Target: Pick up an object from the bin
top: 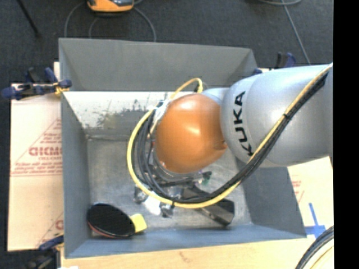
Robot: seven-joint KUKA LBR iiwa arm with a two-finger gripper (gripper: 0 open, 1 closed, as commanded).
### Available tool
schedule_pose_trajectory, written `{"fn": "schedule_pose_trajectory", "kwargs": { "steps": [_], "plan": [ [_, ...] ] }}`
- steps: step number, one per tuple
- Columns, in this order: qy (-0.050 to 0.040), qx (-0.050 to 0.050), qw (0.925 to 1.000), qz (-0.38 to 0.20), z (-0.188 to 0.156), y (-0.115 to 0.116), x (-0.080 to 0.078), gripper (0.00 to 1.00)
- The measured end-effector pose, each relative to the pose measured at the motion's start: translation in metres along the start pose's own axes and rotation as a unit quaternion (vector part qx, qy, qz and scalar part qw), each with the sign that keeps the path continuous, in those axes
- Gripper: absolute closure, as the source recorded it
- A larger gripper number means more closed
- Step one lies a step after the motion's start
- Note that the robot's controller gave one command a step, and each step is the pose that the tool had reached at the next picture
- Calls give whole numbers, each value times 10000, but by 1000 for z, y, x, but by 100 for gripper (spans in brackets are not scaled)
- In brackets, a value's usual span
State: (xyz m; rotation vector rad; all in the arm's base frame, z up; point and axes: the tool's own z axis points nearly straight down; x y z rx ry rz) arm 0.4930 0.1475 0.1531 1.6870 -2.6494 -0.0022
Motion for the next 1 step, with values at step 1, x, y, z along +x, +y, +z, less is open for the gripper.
{"fn": "schedule_pose_trajectory", "kwargs": {
  "steps": [1],
  "plan": [
    [-10,13,10000,3,-14,0,0,100]
  ]
}}
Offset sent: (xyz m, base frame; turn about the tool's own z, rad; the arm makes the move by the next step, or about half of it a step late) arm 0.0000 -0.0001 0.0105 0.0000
